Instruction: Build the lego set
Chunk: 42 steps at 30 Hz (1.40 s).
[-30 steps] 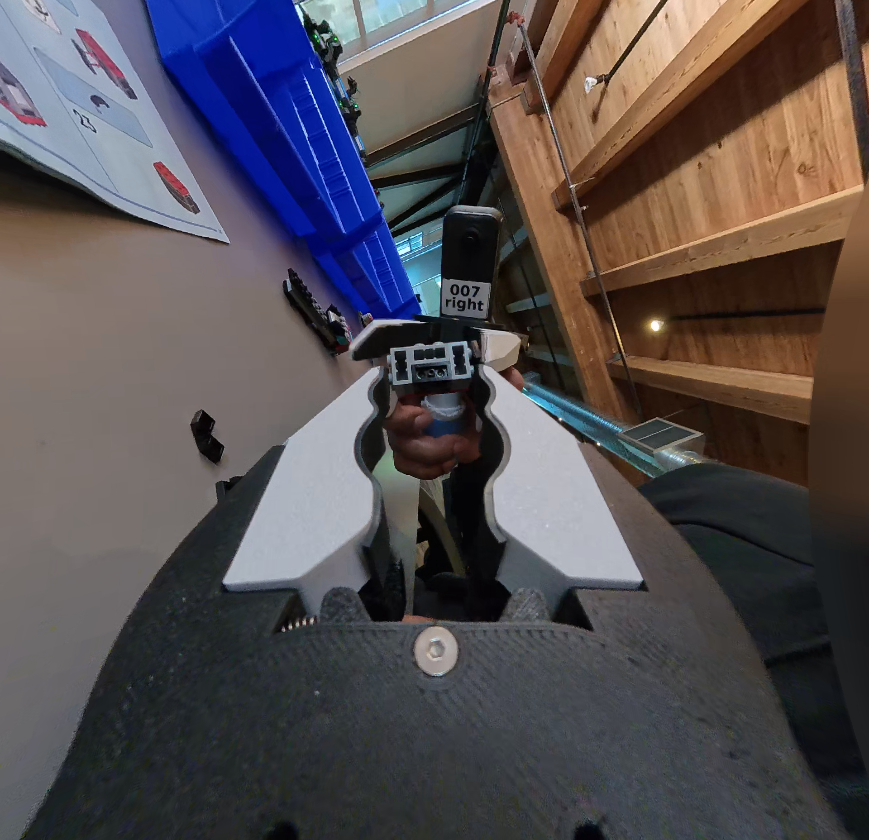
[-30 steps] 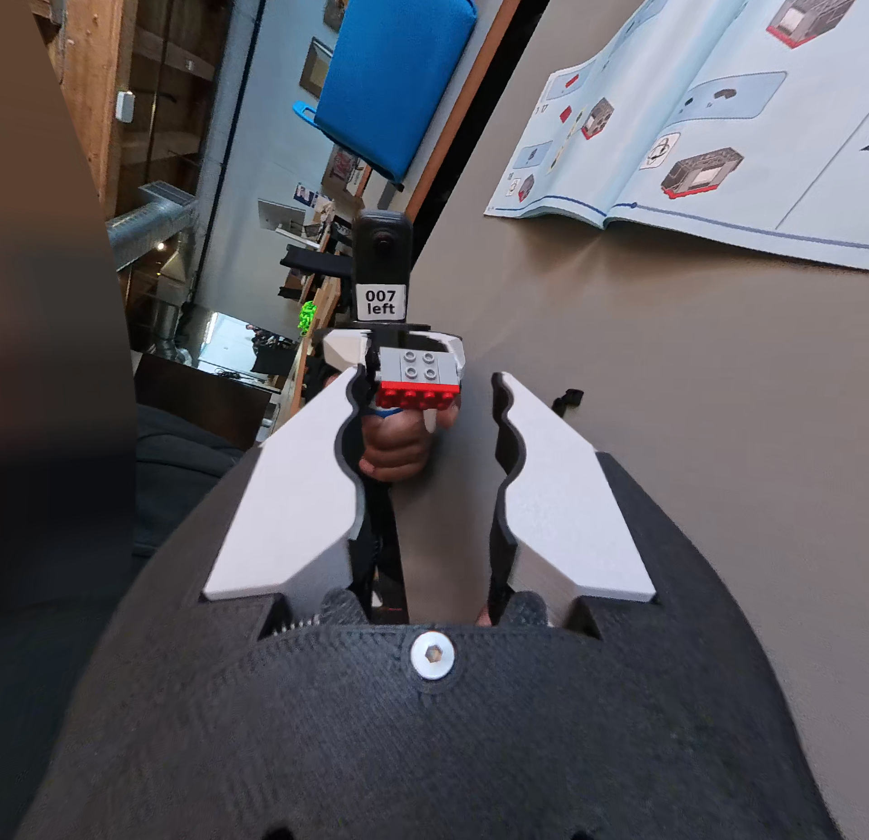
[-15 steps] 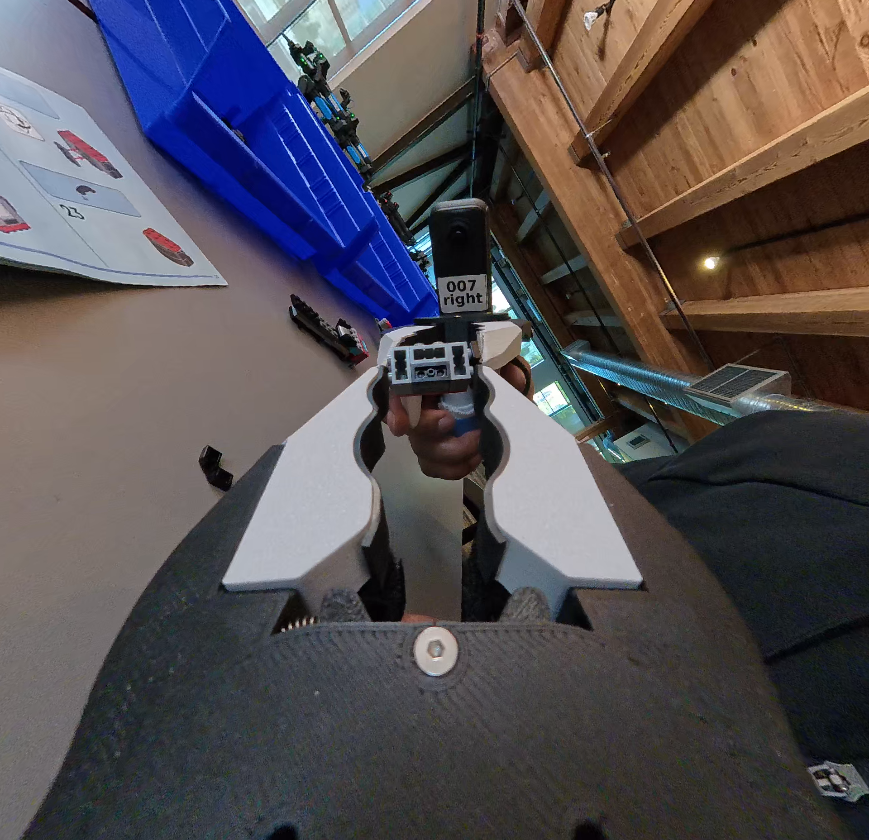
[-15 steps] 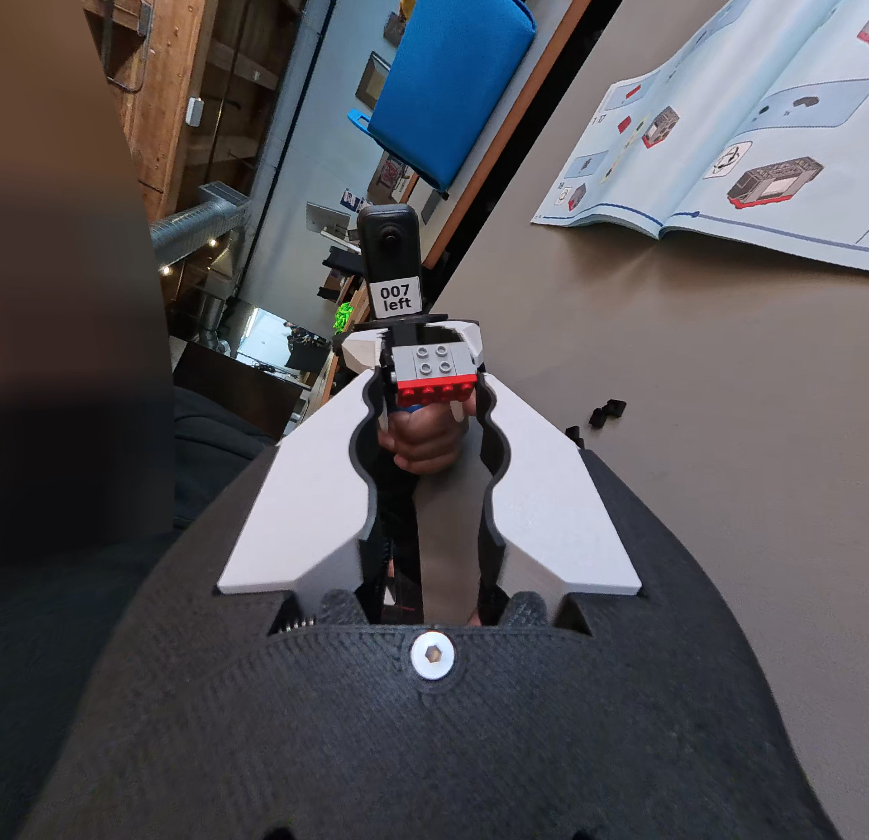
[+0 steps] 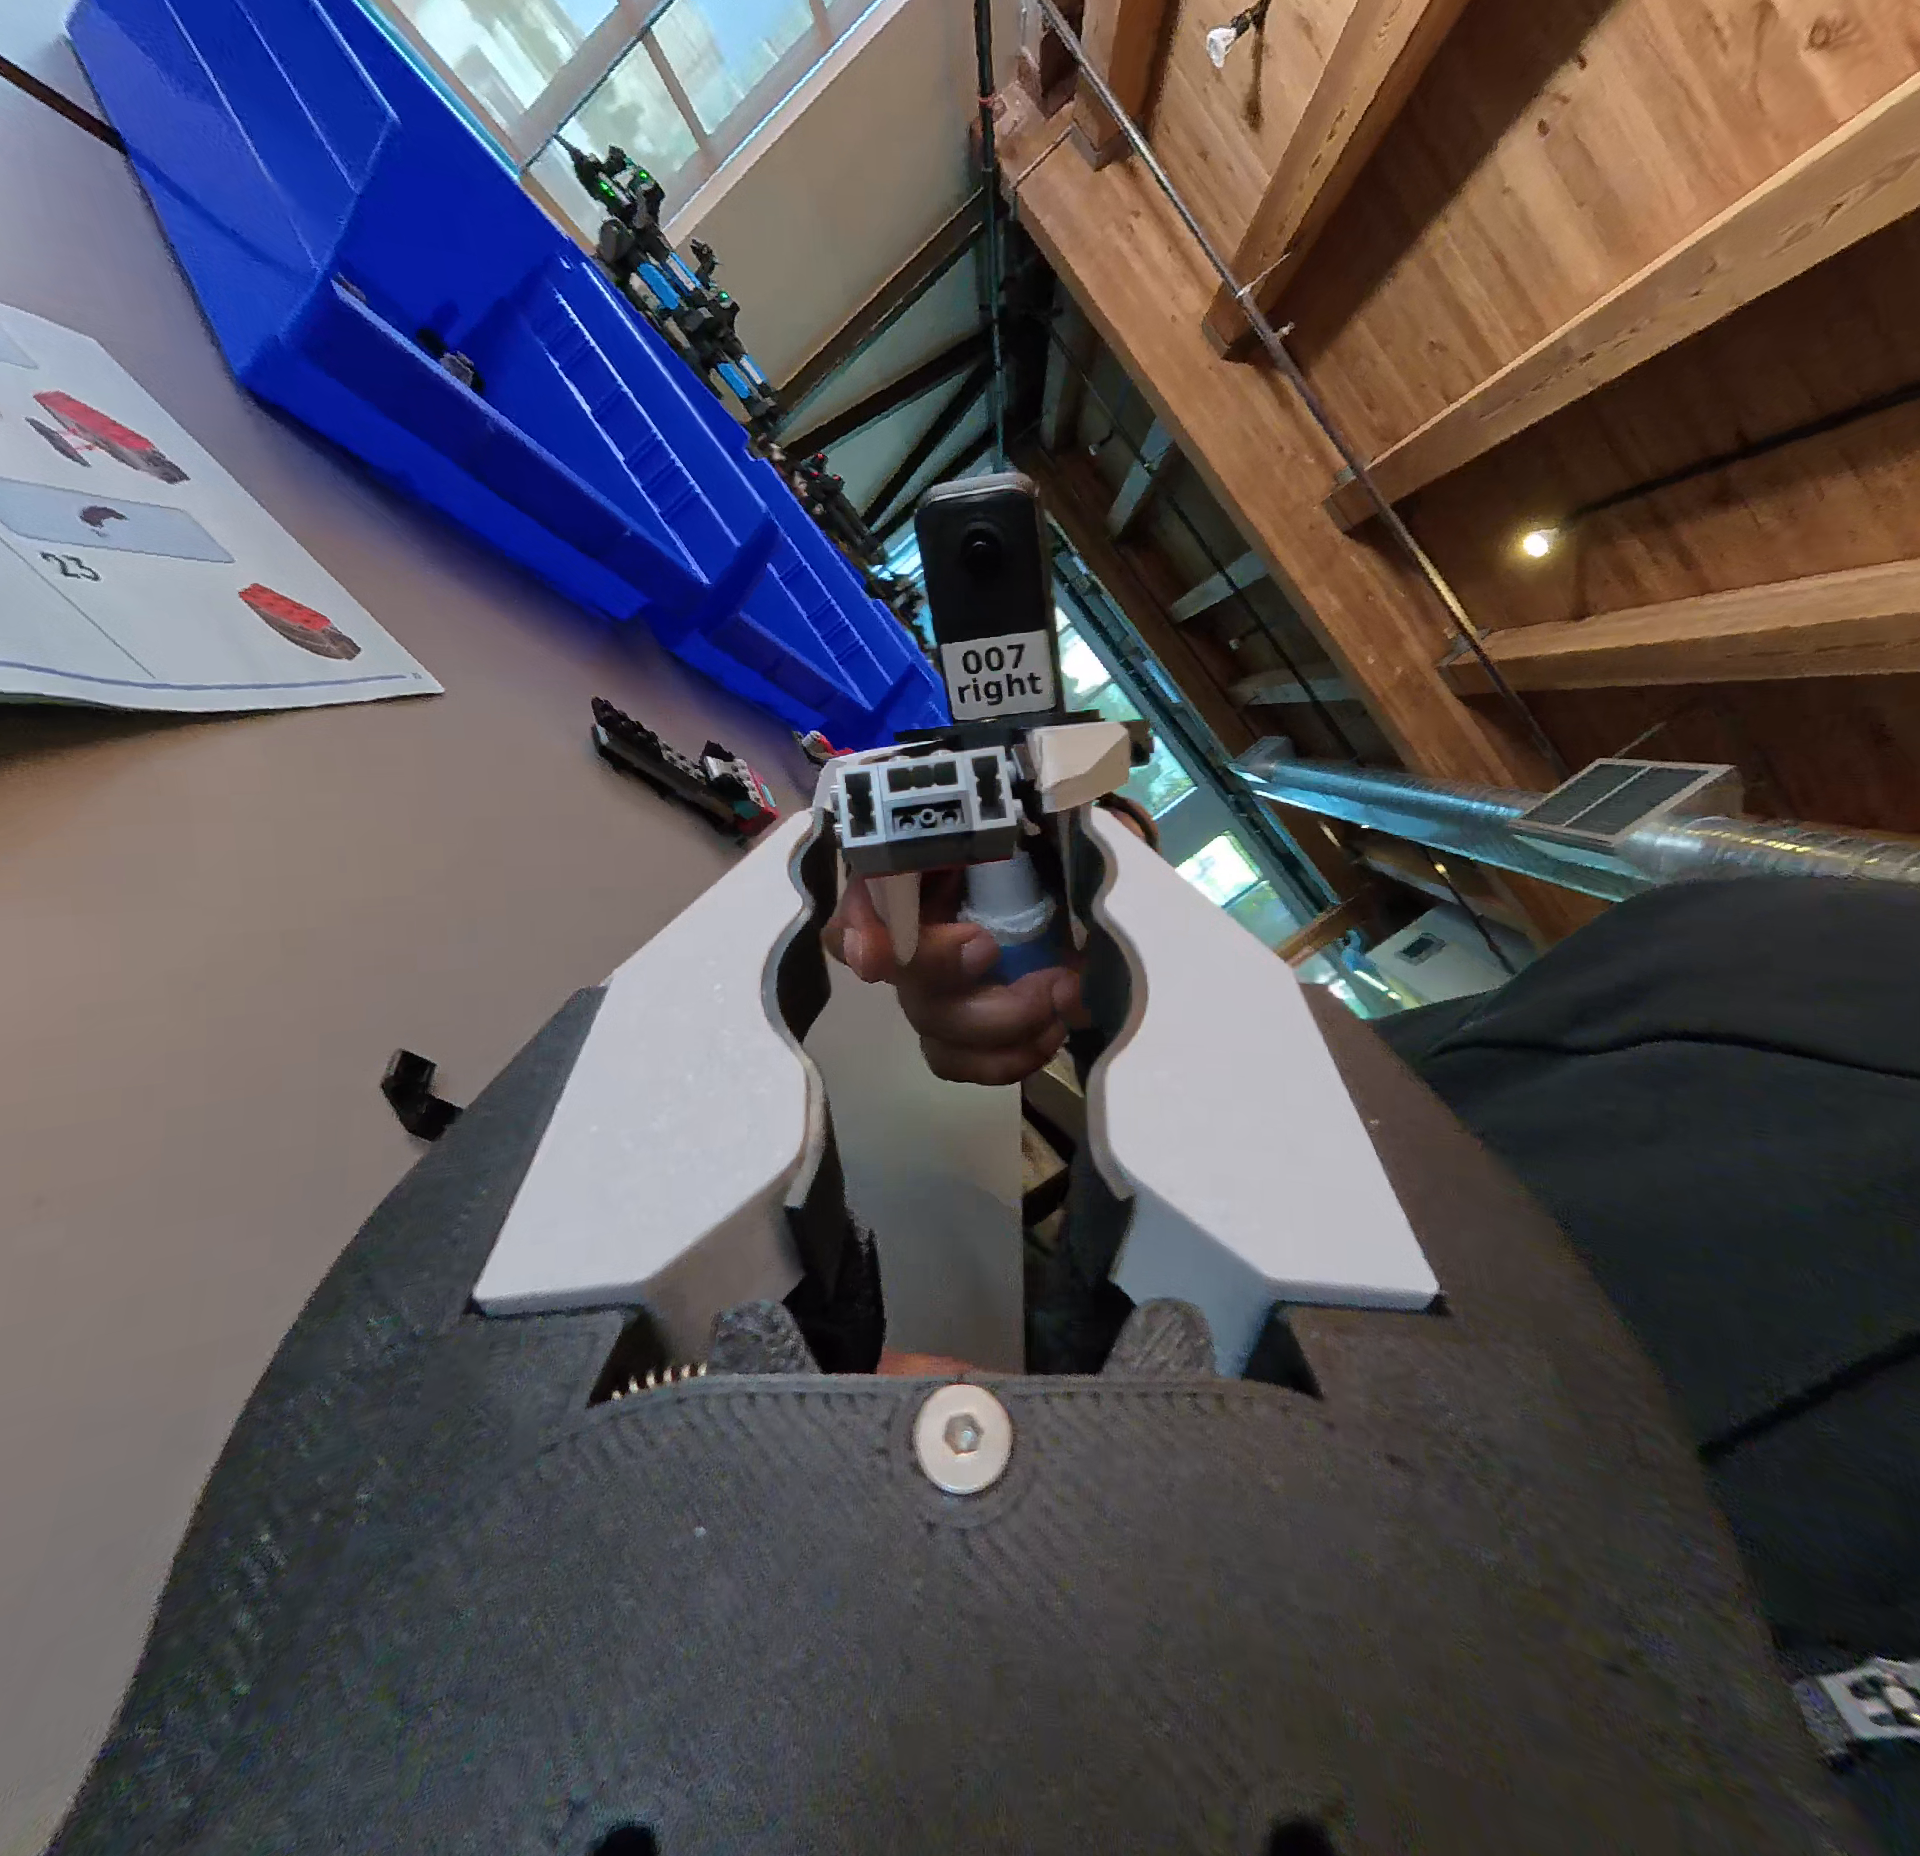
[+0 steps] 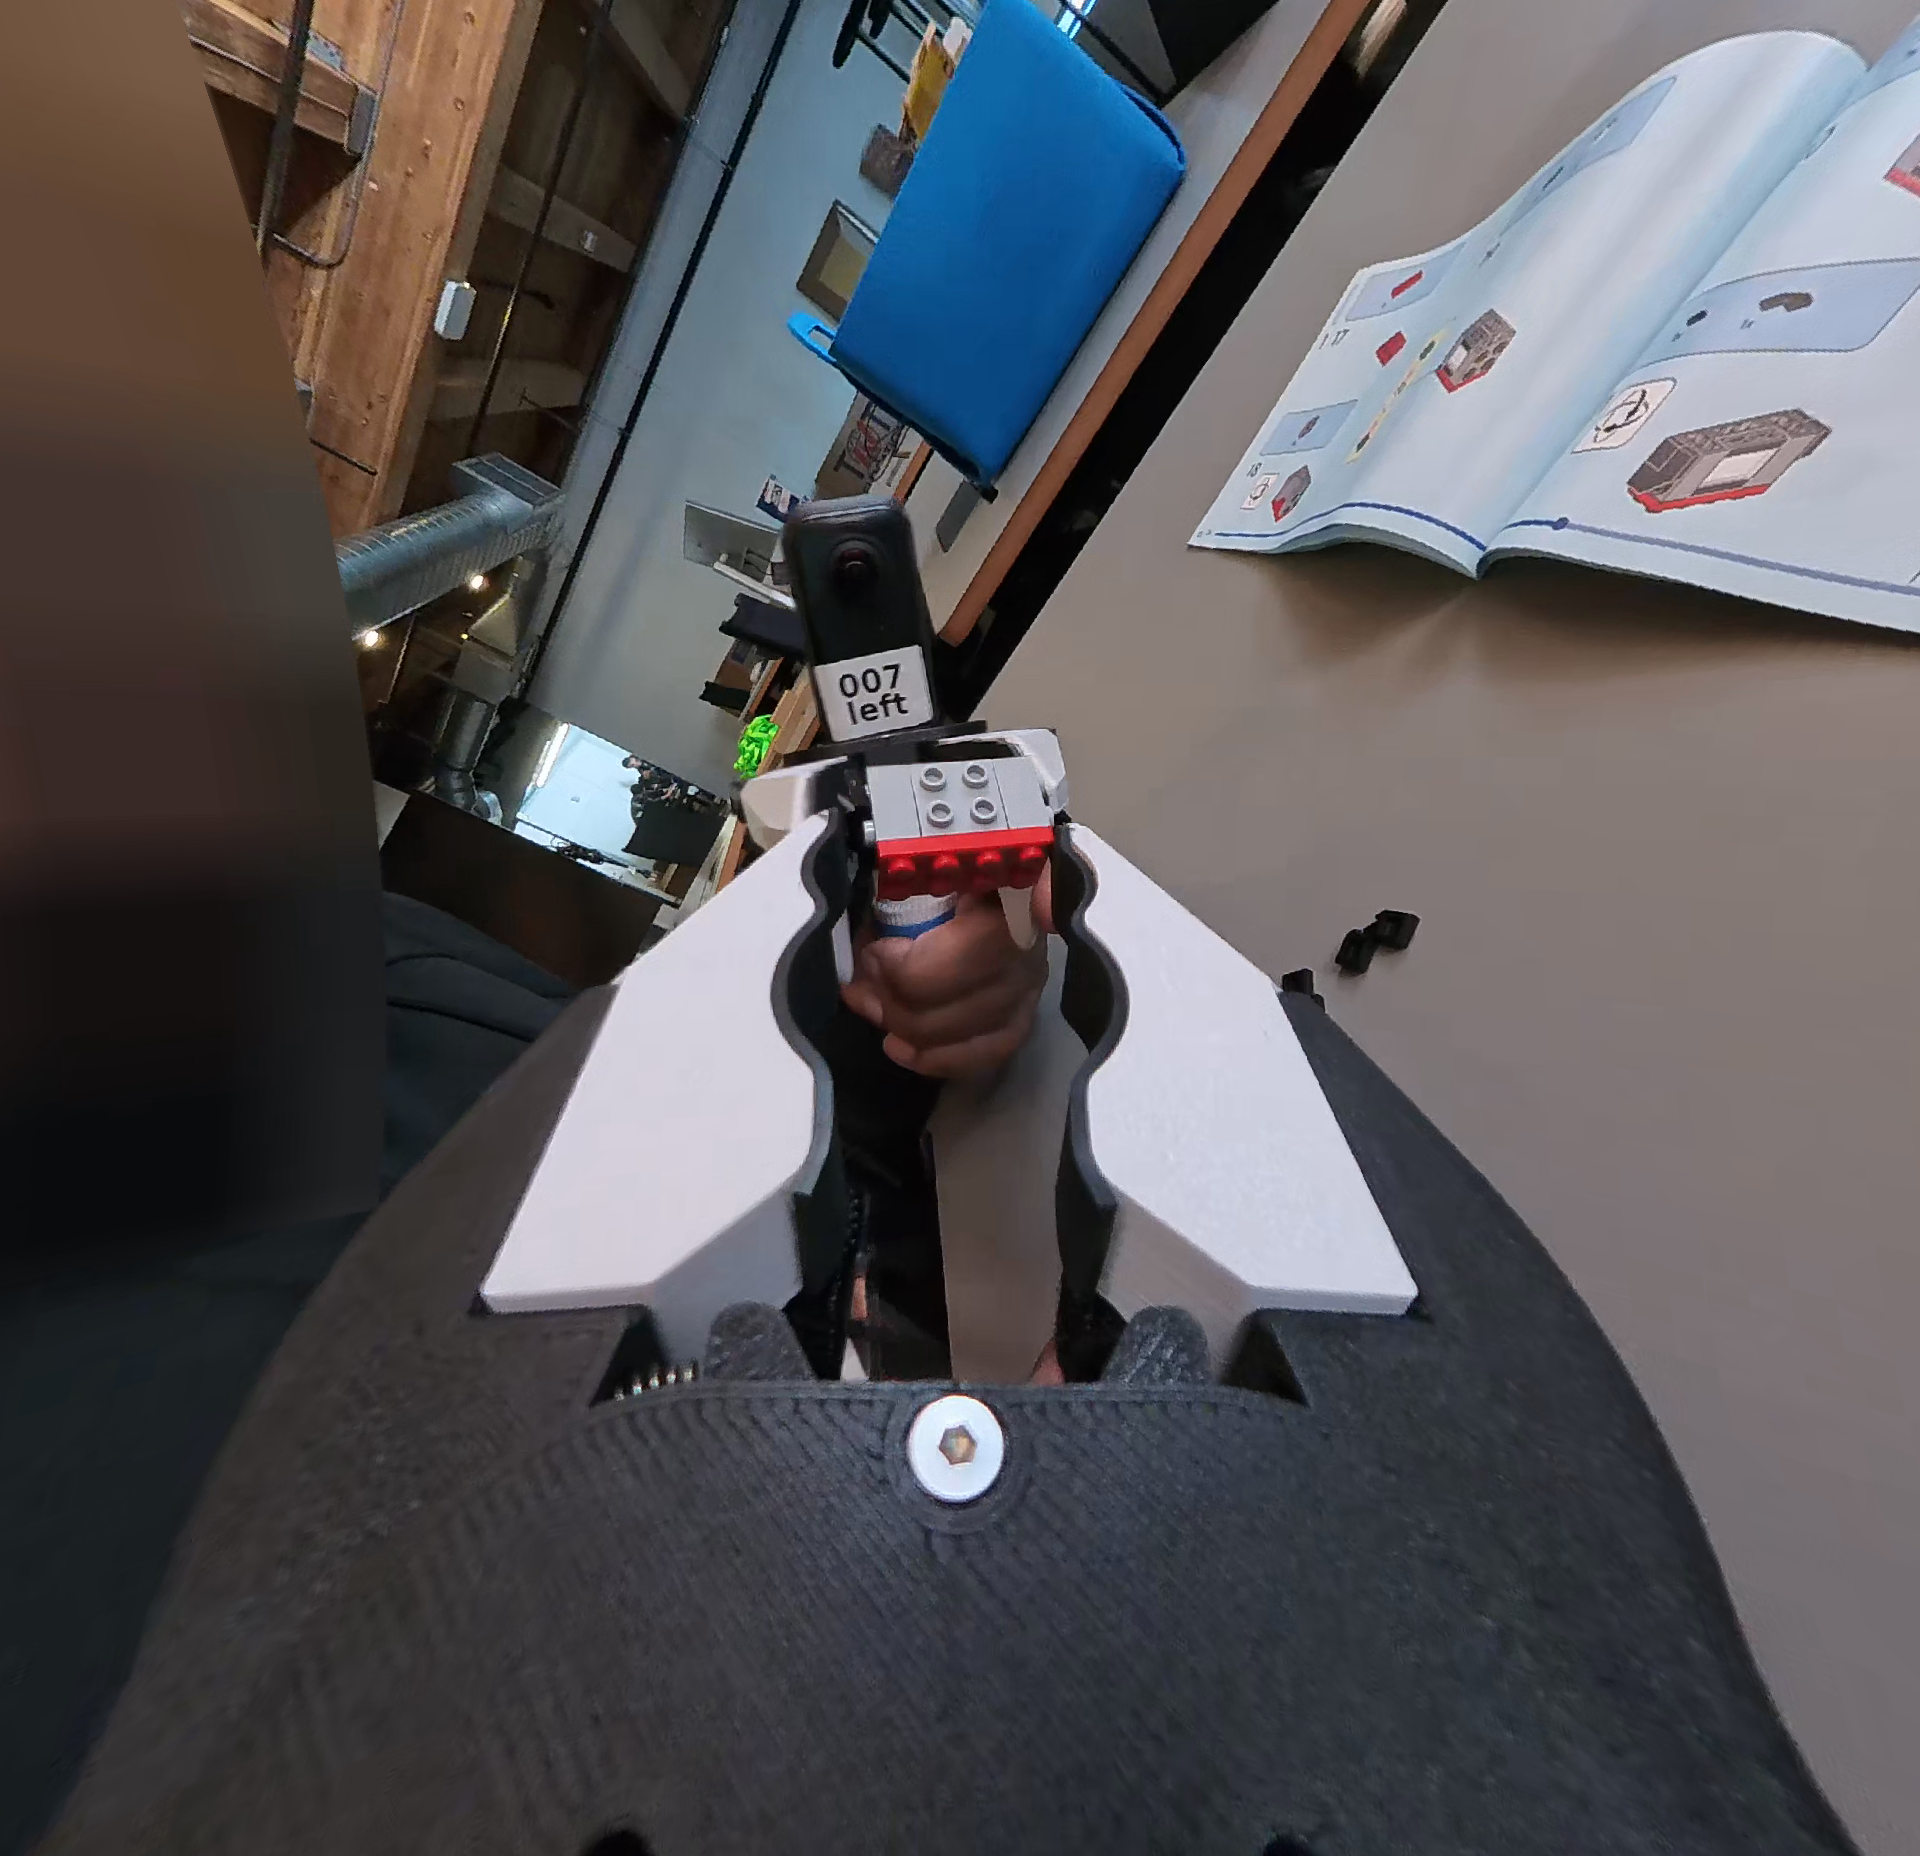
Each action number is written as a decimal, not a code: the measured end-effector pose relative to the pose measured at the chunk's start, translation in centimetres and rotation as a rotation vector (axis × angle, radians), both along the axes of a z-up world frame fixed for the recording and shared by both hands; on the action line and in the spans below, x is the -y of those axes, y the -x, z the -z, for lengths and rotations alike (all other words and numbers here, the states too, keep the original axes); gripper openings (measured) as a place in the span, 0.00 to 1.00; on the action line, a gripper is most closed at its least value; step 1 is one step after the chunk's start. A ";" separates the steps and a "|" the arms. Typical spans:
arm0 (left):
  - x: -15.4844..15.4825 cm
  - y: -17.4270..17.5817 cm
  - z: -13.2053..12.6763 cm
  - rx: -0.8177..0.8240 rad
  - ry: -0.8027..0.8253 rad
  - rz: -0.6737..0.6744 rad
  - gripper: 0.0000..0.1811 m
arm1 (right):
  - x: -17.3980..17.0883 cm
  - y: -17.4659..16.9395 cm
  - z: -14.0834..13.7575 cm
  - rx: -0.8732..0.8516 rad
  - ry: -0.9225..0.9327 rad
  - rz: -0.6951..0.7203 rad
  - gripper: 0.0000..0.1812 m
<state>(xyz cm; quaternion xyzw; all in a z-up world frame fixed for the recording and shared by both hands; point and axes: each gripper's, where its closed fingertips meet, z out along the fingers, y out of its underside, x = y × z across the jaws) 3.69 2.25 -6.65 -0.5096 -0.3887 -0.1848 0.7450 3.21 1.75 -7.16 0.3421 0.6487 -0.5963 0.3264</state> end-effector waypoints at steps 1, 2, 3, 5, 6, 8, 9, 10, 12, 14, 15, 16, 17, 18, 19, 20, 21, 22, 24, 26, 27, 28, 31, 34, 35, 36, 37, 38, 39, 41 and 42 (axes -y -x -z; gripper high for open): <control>0.0 0.0 0.1 -0.011 0.017 -0.011 0.23 | 0.0 0.0 0.0 -0.006 -0.002 0.005 0.21; 0.0 0.1 0.1 -0.022 0.027 -0.018 0.23 | 0.0 0.0 -0.1 -0.011 0.002 0.011 0.21; 0.0 0.1 0.0 -0.031 0.031 -0.025 0.23 | 0.0 0.0 -0.3 -0.013 0.009 0.015 0.21; -0.1 0.1 -0.1 -0.054 0.049 -0.039 0.22 | 0.0 0.0 -0.5 -0.029 0.016 0.025 0.21; -0.1 0.0 -0.2 -0.065 0.056 -0.044 0.22 | 0.0 0.0 -0.6 -0.038 0.020 0.028 0.21; -0.1 0.0 -0.3 -0.079 0.063 -0.052 0.21 | -0.1 0.0 -0.7 -0.047 0.025 0.034 0.21; -0.1 0.0 -0.3 -0.085 0.069 -0.054 0.21 | -0.1 0.0 -0.7 -0.053 0.026 0.035 0.21; -0.1 0.0 -0.4 -0.090 0.073 -0.055 0.21 | -0.1 -0.1 -0.7 -0.054 0.029 0.035 0.21; -0.1 0.0 -0.3 -0.097 0.079 -0.056 0.21 | -0.1 -0.1 -0.7 -0.050 0.036 0.033 0.21; -0.1 -0.1 -0.4 -0.110 0.086 -0.059 0.21 | -0.1 -0.2 -0.8 -0.051 0.047 0.027 0.21; -0.1 -0.1 -0.4 -0.114 0.088 -0.060 0.21 | -0.1 -0.3 -0.8 -0.051 0.050 0.026 0.21; -0.1 -0.1 -0.4 -0.115 0.089 -0.062 0.20 | -0.1 -0.3 -0.8 -0.052 0.053 0.026 0.21; -0.1 -0.1 -0.4 -0.116 0.089 -0.063 0.20 | -0.1 -0.3 -0.8 -0.051 0.055 0.025 0.21; -0.1 0.0 -0.4 -0.117 0.090 -0.066 0.20 | -0.1 -0.2 -0.8 -0.048 0.056 0.026 0.21; -0.1 0.0 -0.4 -0.113 0.087 -0.067 0.20 | -0.1 -0.2 -0.8 -0.047 0.057 0.028 0.21; 0.0 0.1 -0.3 -0.108 0.082 -0.066 0.20 | 0.0 -0.2 -0.7 -0.045 0.055 0.031 0.21; 0.0 0.1 -0.3 -0.103 0.078 -0.063 0.20 | 0.0 -0.1 -0.7 -0.044 0.052 0.033 0.21; 0.1 0.1 -0.2 -0.096 0.073 -0.058 0.20 | 0.1 -0.1 -0.6 -0.048 0.047 0.036 0.21; 0.2 0.0 -0.5 -0.085 0.038 -0.040 0.20 | 0.2 -0.1 -0.8 -0.081 0.051 0.047 0.21; 0.3 -0.1 -0.8 -0.078 -0.006 -0.026 0.20 | 0.2 -0.1 -1.1 -0.111 0.057 0.053 0.21; 0.5 0.0 -1.0 -0.071 -0.031 -0.023 0.19 | 0.3 -0.2 -1.2 -0.120 0.063 0.052 0.21; 0.6 0.0 -1.1 -0.062 -0.056 -0.023 0.19 | 0.4 -0.2 -1.3 -0.132 0.066 0.061 0.21; 0.8 0.0 -1.2 -0.061 -0.076 -0.023 0.20 | 0.5 -0.3 -1.3 -0.151 0.068 0.077 0.21; 0.8 -0.1 -1.3 -0.070 -0.079 -0.025 0.20 | 0.5 -0.4 -1.4 -0.155 0.079 0.080 0.21; 0.8 -0.1 -1.3 -0.075 -0.076 -0.025 0.20 | 0.5 -0.4 -1.4 -0.155 0.081 0.079 0.21; 0.8 -0.2 -1.4 -0.080 -0.074 -0.025 0.20 | 0.5 -0.5 -1.5 -0.155 0.084 0.080 0.21; 0.8 -0.2 -1.4 -0.083 -0.072 -0.026 0.20 | 0.5 -0.5 -1.5 -0.153 0.084 0.082 0.21; 0.8 -0.2 -1.4 -0.084 -0.071 -0.026 0.20 | 0.5 -0.5 -1.5 -0.153 0.082 0.083 0.21; 0.8 -0.2 -1.4 -0.082 -0.072 -0.023 0.20 | 0.5 -0.5 -1.4 -0.154 0.078 0.083 0.21; 0.8 -0.2 -1.3 -0.069 -0.076 -0.010 0.19 | 0.6 -0.6 -1.3 -0.157 0.063 0.085 0.21; 0.9 -0.3 -1.2 -0.065 -0.077 -0.002 0.19 | 0.7 -0.6 -1.3 -0.171 0.047 0.084 0.21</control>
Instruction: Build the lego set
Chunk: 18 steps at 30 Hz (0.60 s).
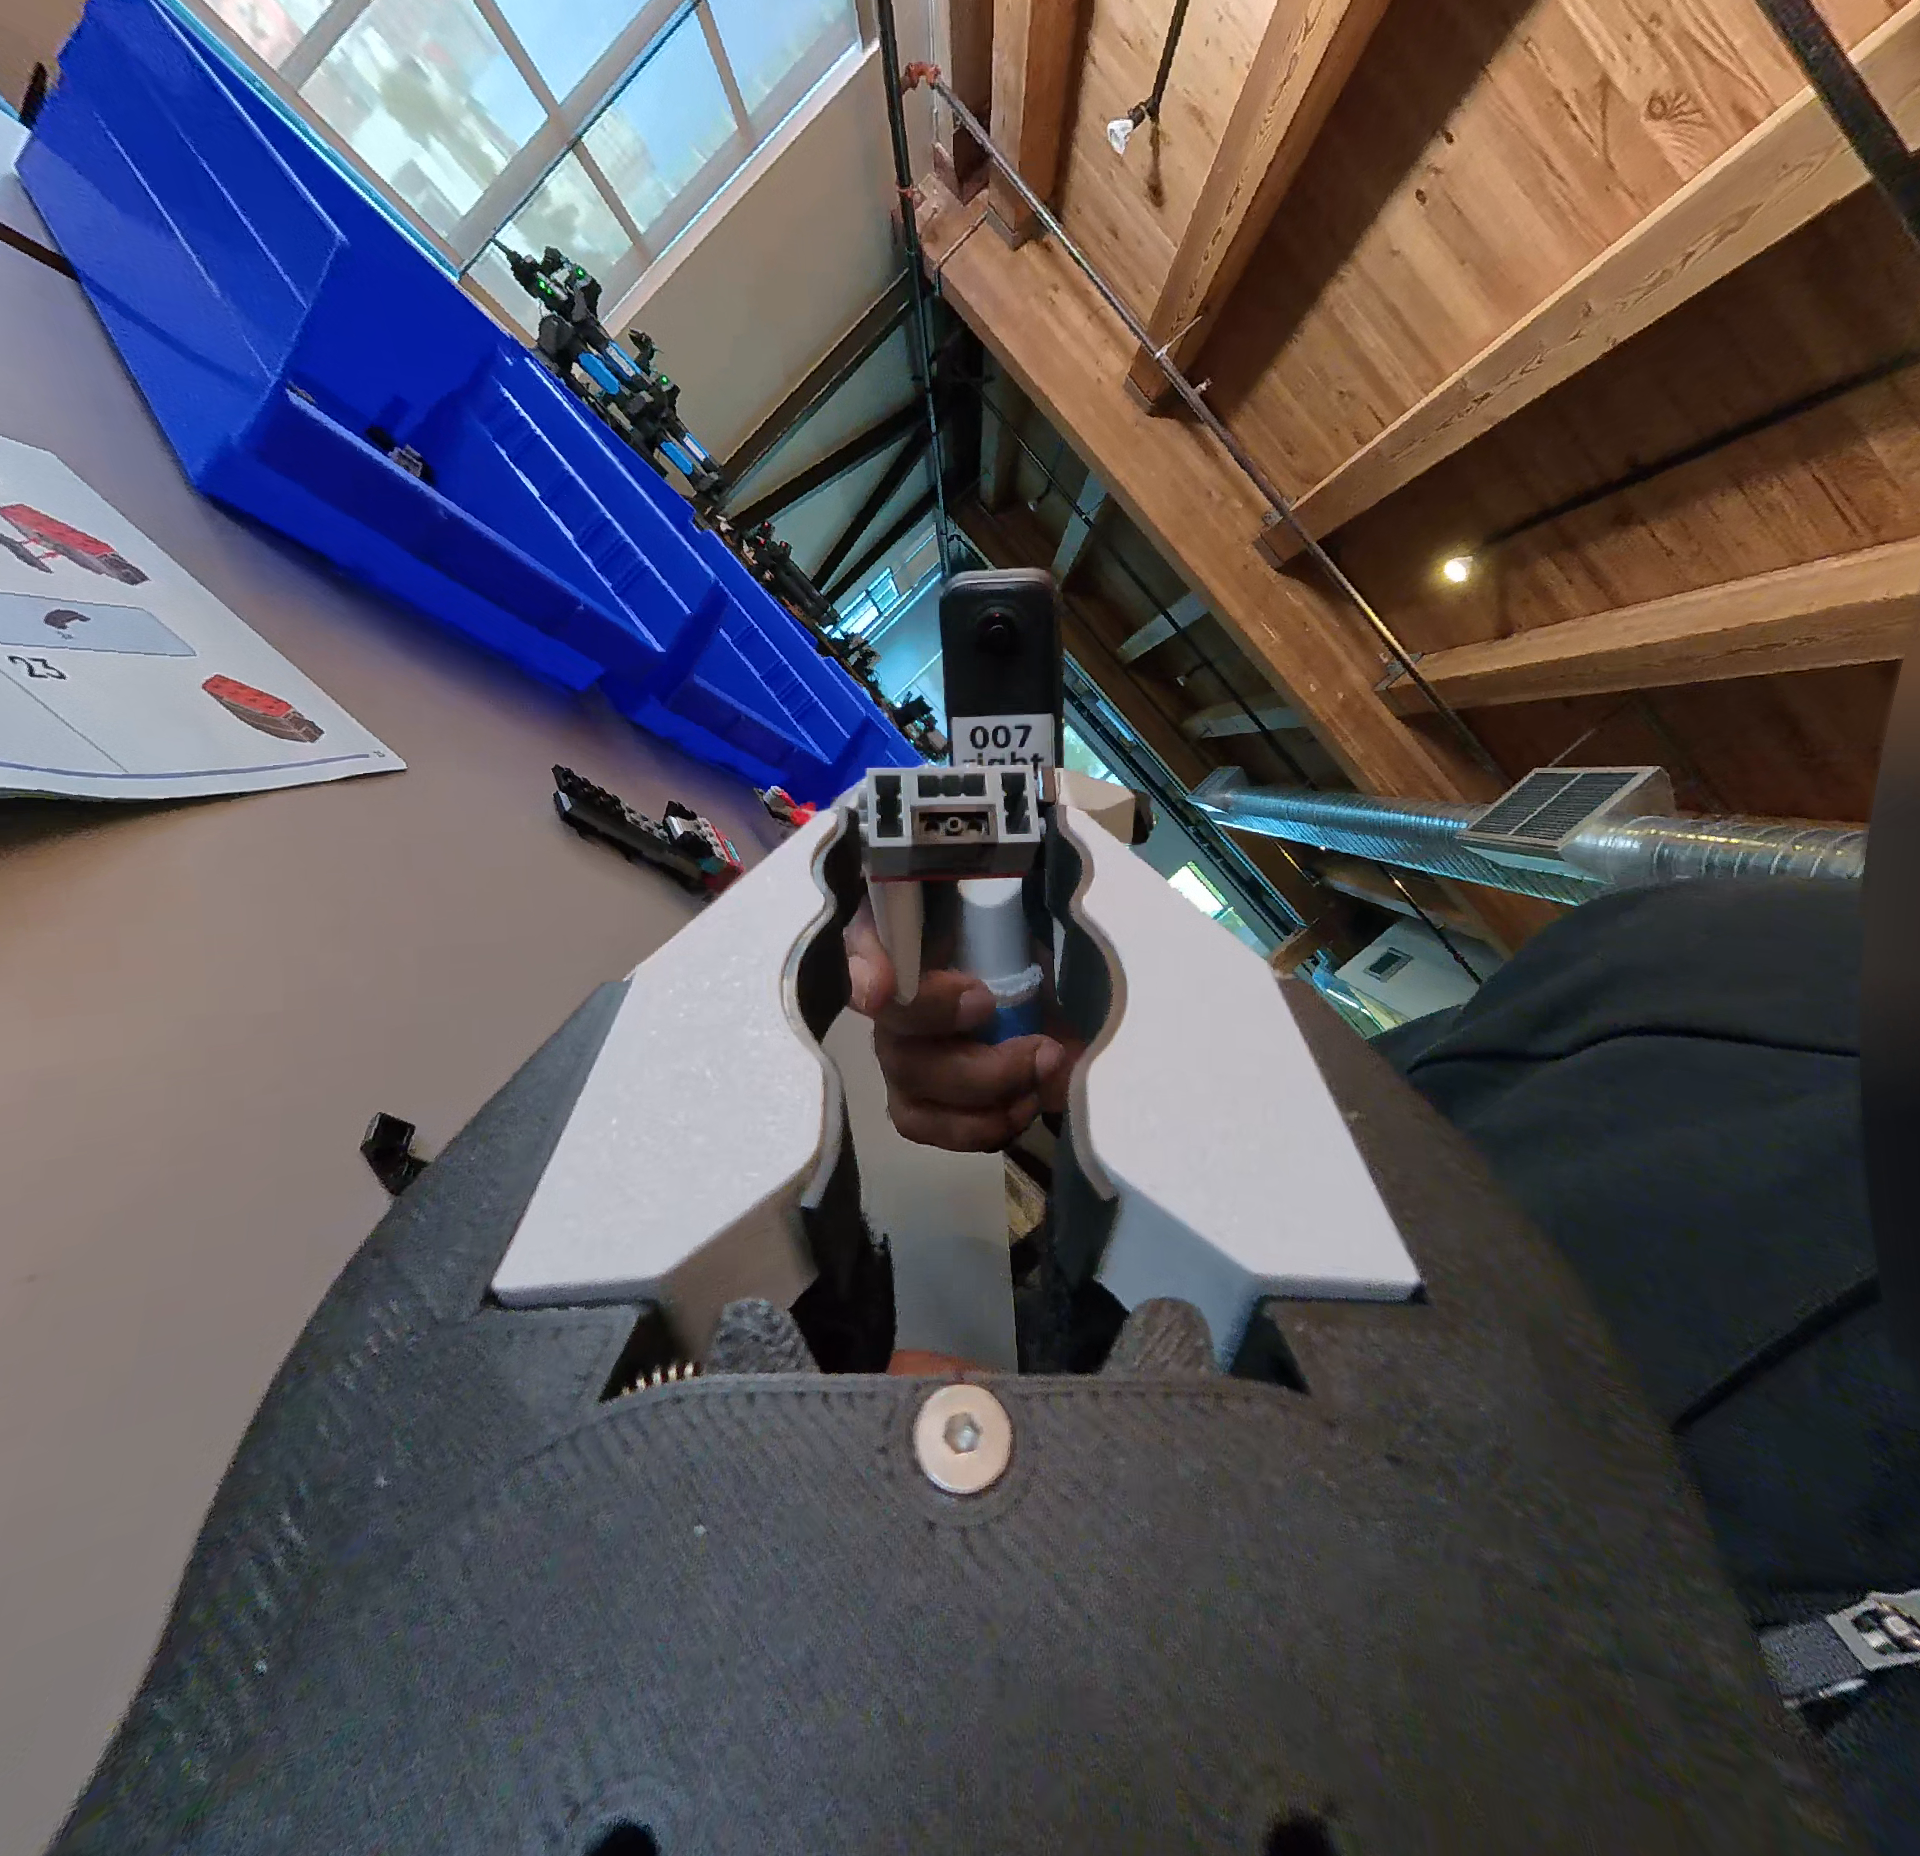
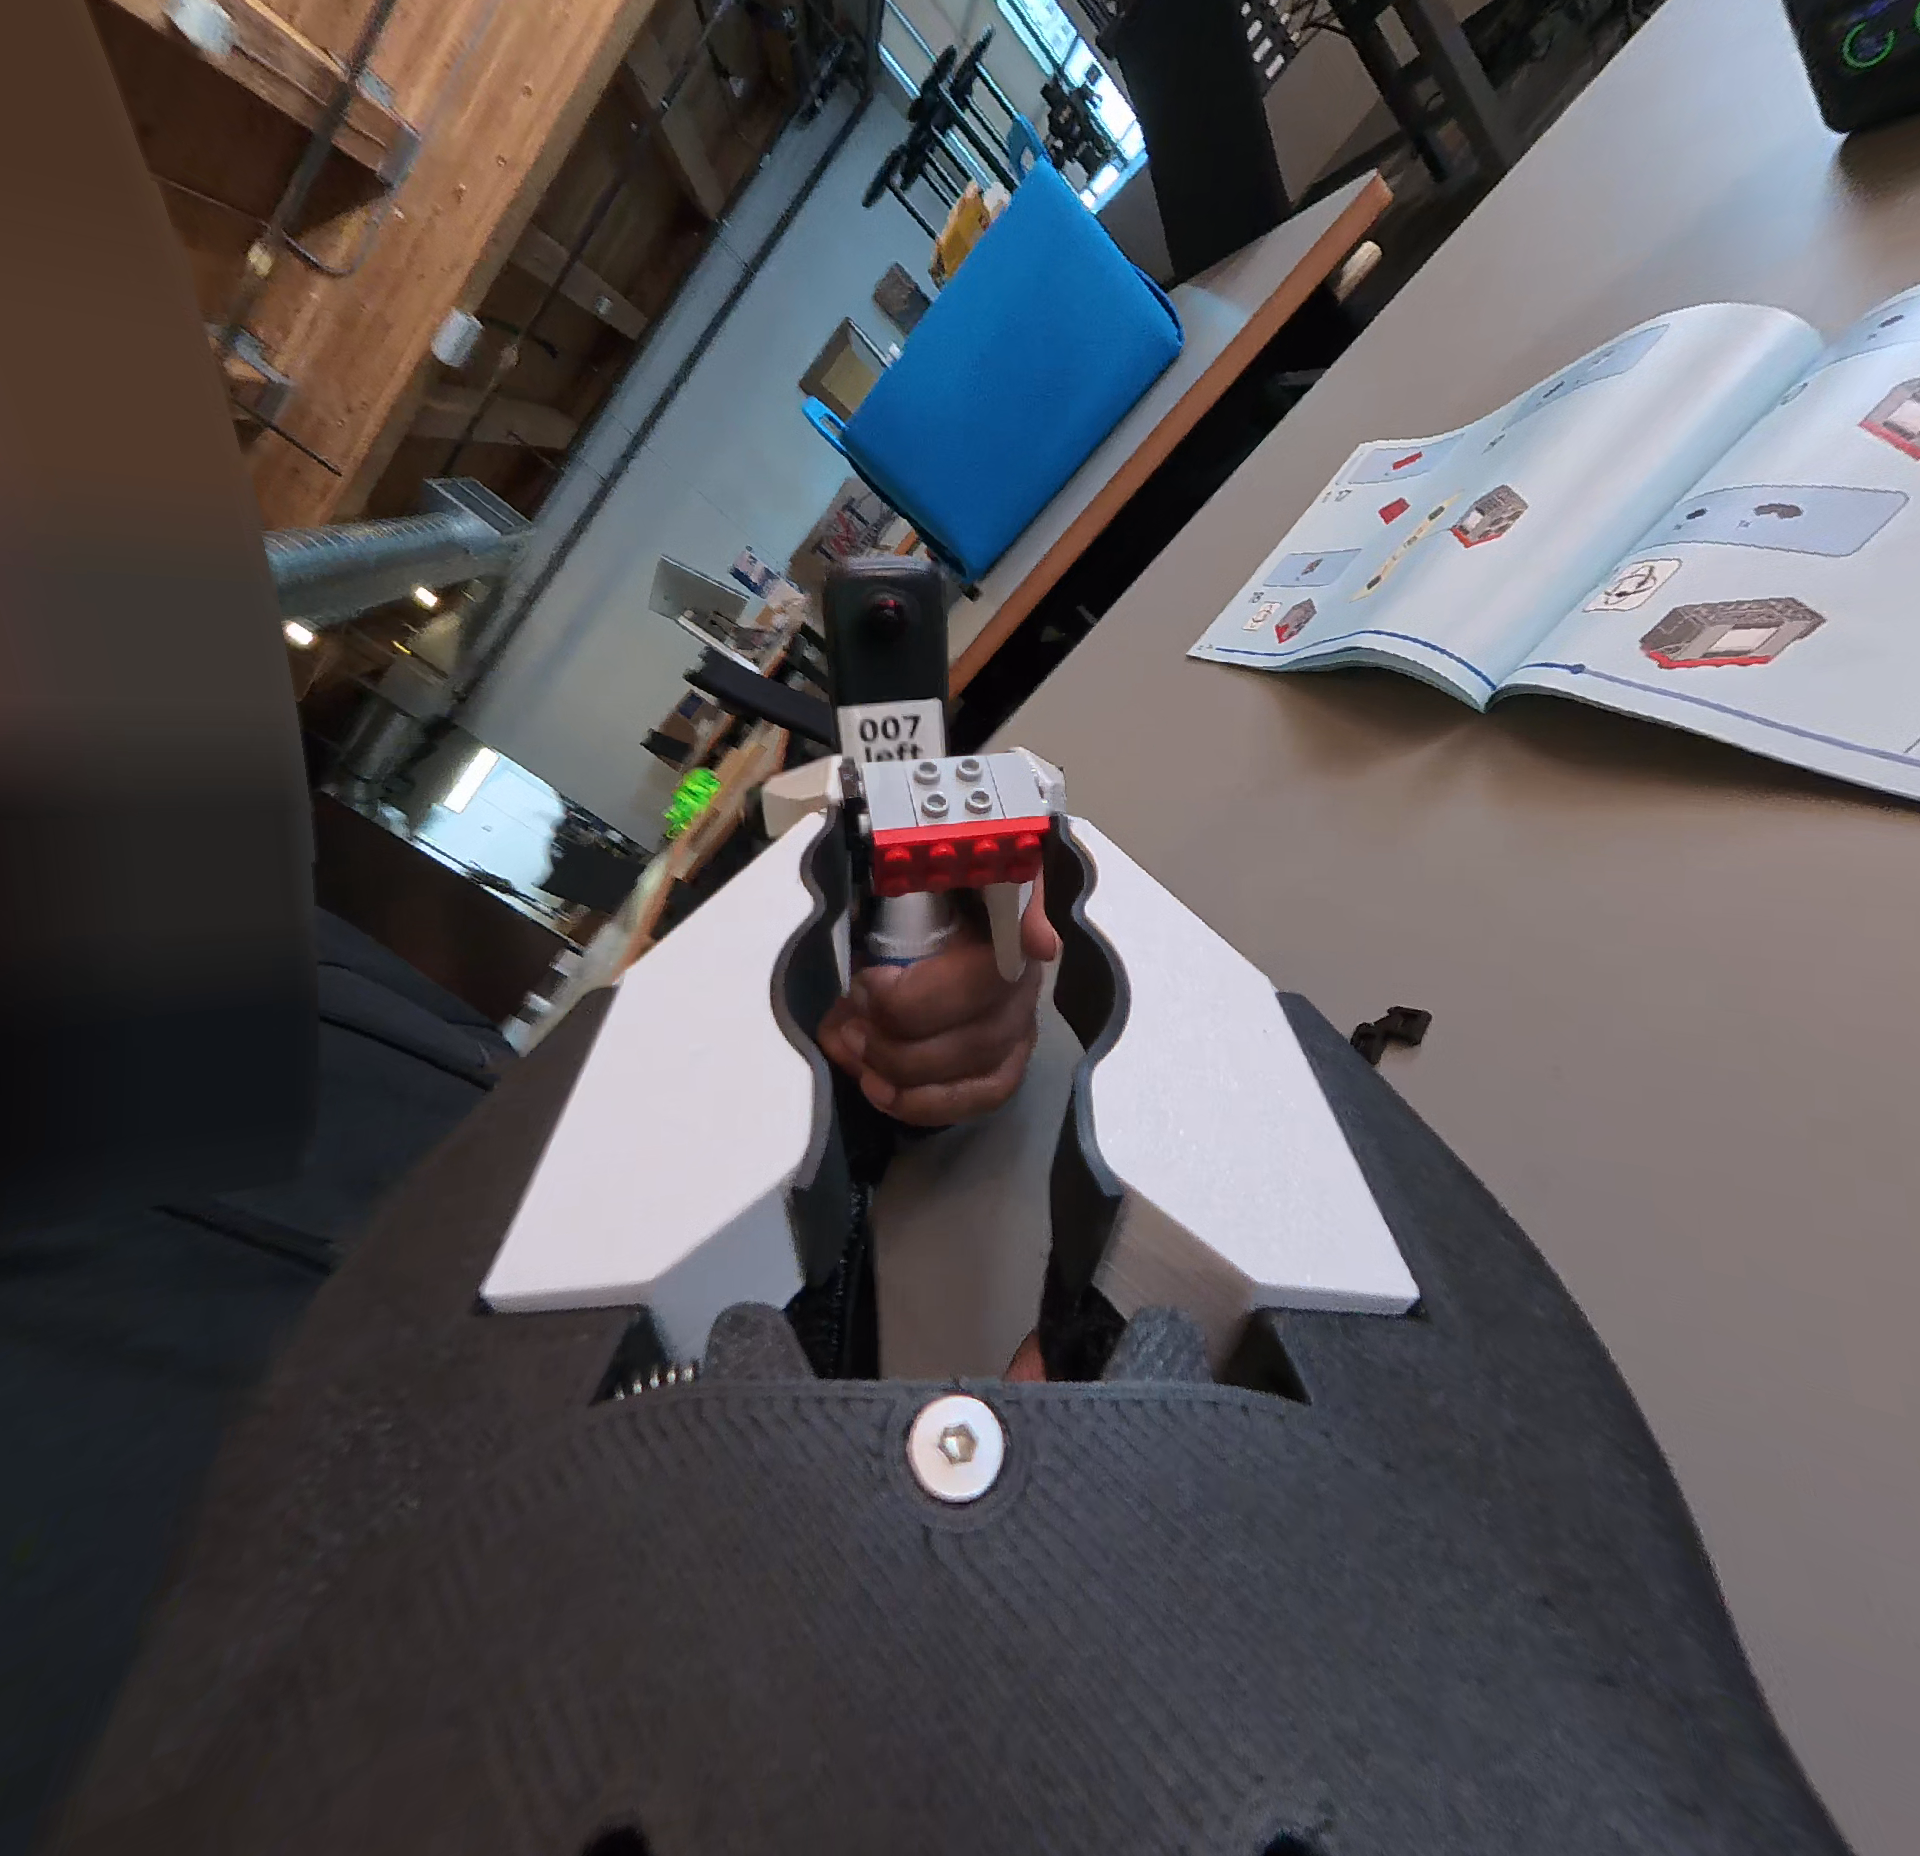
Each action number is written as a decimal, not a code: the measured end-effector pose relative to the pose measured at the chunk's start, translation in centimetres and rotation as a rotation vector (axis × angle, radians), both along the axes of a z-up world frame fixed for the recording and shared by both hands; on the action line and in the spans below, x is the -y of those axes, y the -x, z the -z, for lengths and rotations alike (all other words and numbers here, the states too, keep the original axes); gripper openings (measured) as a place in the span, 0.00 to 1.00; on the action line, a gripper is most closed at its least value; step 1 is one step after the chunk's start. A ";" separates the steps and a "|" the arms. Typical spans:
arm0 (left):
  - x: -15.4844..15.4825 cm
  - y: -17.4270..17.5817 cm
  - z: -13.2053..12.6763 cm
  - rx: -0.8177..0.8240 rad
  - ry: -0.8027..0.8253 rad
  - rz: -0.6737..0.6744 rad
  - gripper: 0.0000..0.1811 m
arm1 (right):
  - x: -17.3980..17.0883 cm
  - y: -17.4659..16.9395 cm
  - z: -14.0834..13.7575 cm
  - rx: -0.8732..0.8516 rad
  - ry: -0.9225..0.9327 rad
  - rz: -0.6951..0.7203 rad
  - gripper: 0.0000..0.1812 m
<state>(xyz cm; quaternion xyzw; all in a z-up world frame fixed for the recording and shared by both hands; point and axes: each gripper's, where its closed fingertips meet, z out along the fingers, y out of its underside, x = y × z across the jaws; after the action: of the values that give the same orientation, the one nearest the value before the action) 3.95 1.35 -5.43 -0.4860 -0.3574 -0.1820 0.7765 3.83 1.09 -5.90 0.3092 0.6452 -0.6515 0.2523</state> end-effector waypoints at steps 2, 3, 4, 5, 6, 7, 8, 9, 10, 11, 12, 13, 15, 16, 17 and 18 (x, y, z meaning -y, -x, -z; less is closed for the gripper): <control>0.2 -0.1 0.0 -0.006 -0.005 0.006 0.20 | 0.2 -0.1 0.0 -0.056 -0.040 0.006 0.21; 0.4 -0.1 0.0 -0.014 -0.003 0.002 0.19 | 0.3 0.0 -0.1 -0.103 -0.071 0.012 0.21; 0.5 -0.1 0.0 -0.024 0.004 -0.002 0.19 | 0.3 0.0 -0.1 -0.153 -0.106 0.015 0.21; 0.7 -0.2 0.0 -0.038 0.011 -0.004 0.19 | 0.4 -0.1 -0.2 -0.201 -0.140 0.017 0.21; 0.8 -0.3 -0.2 -0.053 0.011 -0.005 0.19 | 0.4 -0.1 -0.3 -0.252 -0.174 0.018 0.21; 1.1 -0.4 -0.5 -0.070 -0.004 -0.010 0.20 | 0.5 -0.2 -0.3 -0.301 -0.213 0.014 0.21; 1.5 -0.5 -0.9 -0.087 -0.032 -0.017 0.19 | 0.5 -0.3 -0.3 -0.348 -0.249 0.013 0.21; 1.9 -0.7 -1.4 -0.104 -0.058 -0.019 0.19 | 0.5 -0.5 -0.3 -0.388 -0.273 0.011 0.21; 2.2 -0.8 -1.7 -0.119 -0.070 -0.018 0.19 | 0.6 -0.7 -0.4 -0.419 -0.290 0.005 0.21; 2.3 -1.0 -1.8 -0.139 -0.065 -0.016 0.19 | 0.6 -0.9 -0.5 -0.448 -0.306 0.003 0.21; 2.2 -1.3 -1.8 -0.160 -0.050 -0.012 0.19 | 0.7 -1.0 -0.6 -0.478 -0.322 0.001 0.21; 2.1 -1.6 -1.7 -0.183 -0.034 -0.009 0.20 | 0.8 -1.3 -0.7 -0.505 -0.335 -0.007 0.21; 2.0 -2.1 -2.0 -0.227 -0.024 -0.003 0.21 | 0.9 -1.8 -0.7 -0.545 -0.357 -0.020 0.21; 1.8 -2.3 -2.0 -0.243 -0.020 0.005 0.21 | 1.0 -2.0 -0.7 -0.561 -0.366 -0.026 0.21; 1.6 -2.6 -2.0 -0.256 -0.010 0.015 0.21 | 1.1 -2.2 -0.8 -0.572 -0.372 -0.029 0.22; 1.4 -2.8 -1.8 -0.267 0.007 0.023 0.22 | 1.0 -2.3 -0.9 -0.579 -0.374 -0.030 0.21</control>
<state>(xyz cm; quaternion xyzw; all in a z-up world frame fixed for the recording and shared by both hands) 6.73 -0.02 -3.60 -0.5126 -0.2459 -0.1233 0.8133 6.17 0.04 -5.03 0.1427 0.8027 -0.5790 0.0071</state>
